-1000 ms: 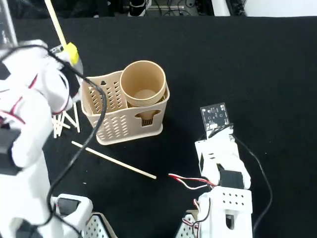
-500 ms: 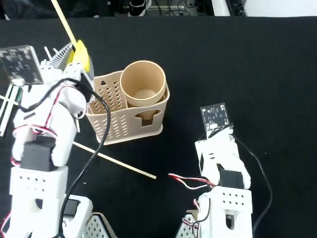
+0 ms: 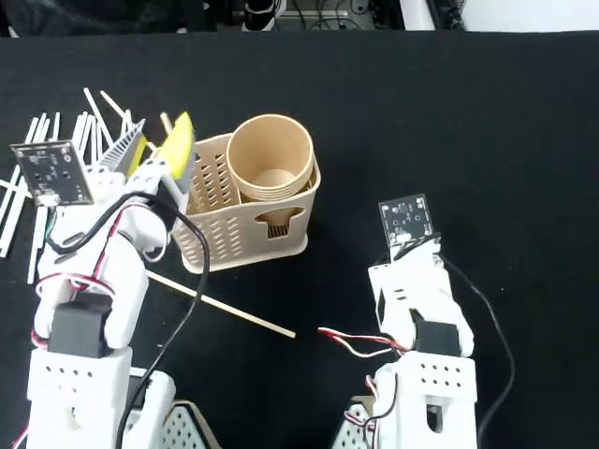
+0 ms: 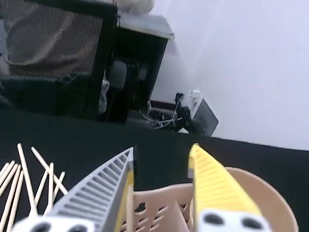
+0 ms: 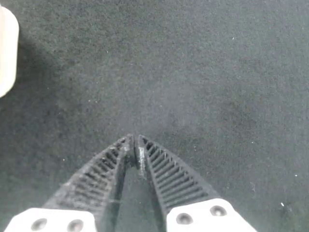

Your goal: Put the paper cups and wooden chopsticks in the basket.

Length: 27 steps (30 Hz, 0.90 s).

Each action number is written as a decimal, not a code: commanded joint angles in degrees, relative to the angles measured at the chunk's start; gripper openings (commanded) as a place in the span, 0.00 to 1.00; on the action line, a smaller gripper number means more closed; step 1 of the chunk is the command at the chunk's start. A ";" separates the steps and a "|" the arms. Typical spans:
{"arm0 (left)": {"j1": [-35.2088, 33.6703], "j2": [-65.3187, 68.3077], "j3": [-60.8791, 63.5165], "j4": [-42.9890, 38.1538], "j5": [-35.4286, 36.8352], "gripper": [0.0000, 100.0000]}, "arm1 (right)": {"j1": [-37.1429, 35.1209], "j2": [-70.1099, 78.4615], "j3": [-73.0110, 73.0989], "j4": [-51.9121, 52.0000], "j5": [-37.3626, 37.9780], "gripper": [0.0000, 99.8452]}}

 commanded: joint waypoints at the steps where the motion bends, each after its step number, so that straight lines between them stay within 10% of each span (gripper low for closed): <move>1: -0.84 -0.53 -2.86 2.29 -0.44 0.20 | 0.44 -0.66 0.13 -1.05 0.44 0.02; 13: -27.82 11.25 -22.11 34.37 6.33 0.21 | 0.53 -0.66 0.13 -1.05 0.44 0.02; 27: -32.92 66.29 -39.87 30.15 4.92 0.21 | 0.53 -0.66 0.13 -1.05 0.44 0.02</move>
